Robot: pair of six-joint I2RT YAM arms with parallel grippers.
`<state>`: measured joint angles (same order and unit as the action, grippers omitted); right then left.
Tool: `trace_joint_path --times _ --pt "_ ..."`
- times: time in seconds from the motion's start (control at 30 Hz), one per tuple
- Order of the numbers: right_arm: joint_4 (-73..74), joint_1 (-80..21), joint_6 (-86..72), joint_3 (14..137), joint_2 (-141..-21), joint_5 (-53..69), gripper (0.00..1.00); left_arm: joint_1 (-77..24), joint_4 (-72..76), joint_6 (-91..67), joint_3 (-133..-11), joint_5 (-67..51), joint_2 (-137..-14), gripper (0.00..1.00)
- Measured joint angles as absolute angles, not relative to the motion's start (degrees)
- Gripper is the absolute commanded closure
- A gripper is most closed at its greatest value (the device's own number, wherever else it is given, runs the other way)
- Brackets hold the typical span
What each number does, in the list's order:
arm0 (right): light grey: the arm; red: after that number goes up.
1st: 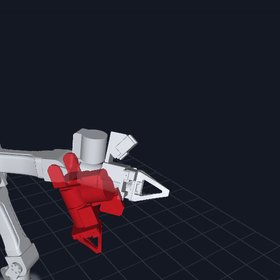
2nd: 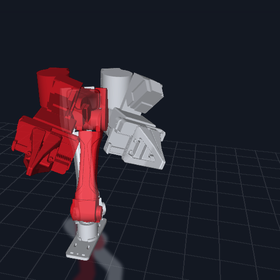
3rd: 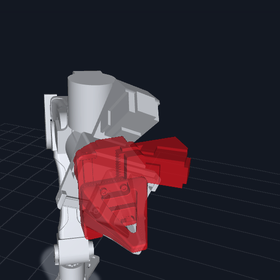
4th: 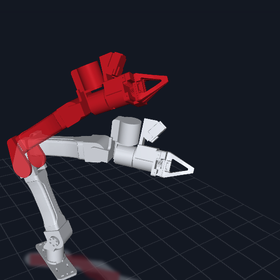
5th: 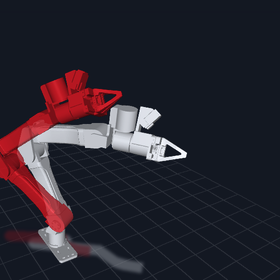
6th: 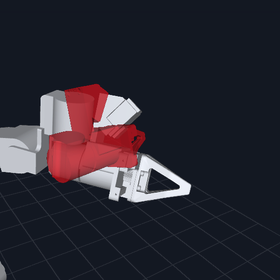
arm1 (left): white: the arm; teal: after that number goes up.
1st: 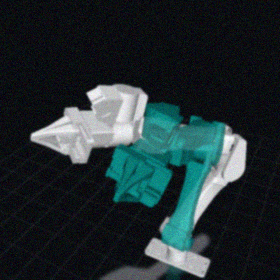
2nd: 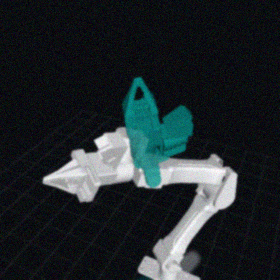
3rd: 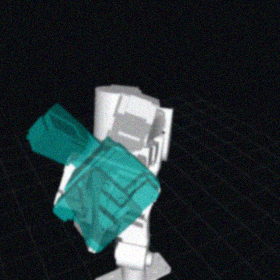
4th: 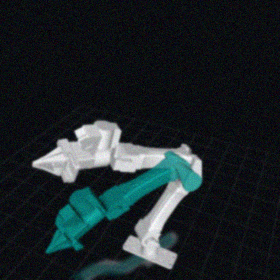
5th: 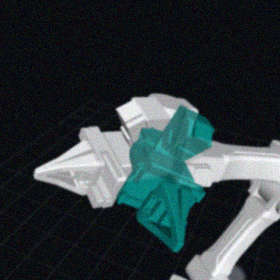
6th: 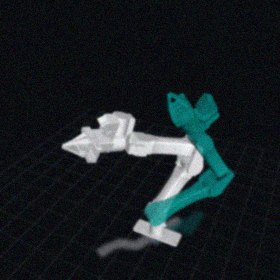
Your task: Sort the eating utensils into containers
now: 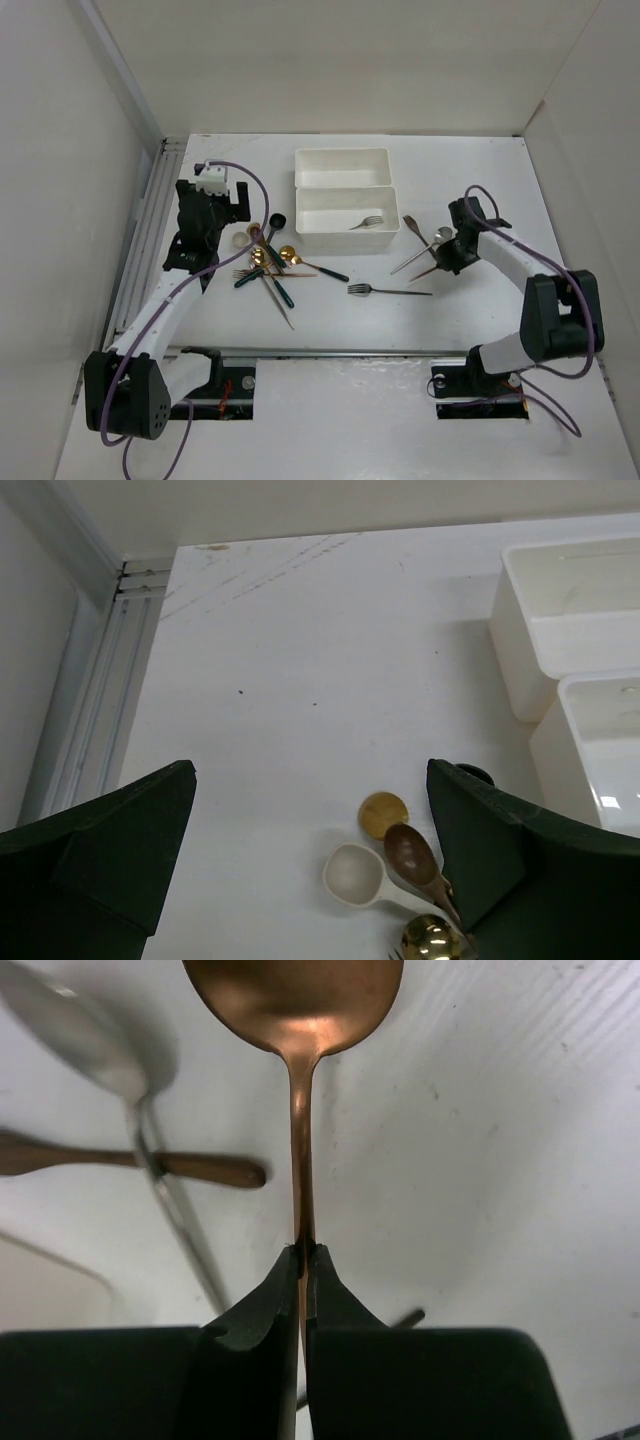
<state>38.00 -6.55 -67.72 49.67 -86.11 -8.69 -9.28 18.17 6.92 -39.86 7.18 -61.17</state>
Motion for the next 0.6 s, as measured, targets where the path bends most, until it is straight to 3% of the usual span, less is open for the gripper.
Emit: trace_joint_path --times 0.13,0.33,0.6 --pt "41.93 -8.84 -70.83 51.29 -78.39 -12.62 1.0 -9.28 16.4 2.48 -39.88 5.78 -61.17 0.0" --pt "46.41 -14.26 -76.42 61.01 -72.64 -18.09 1.0 -9.26 12.8 -6.59 -39.94 6.13 -61.39 0.11" --pt "38.13 -20.91 -81.38 79.99 -83.48 -21.28 1.0 -9.28 6.37 -17.17 -42.17 6.66 -64.75 0.2"
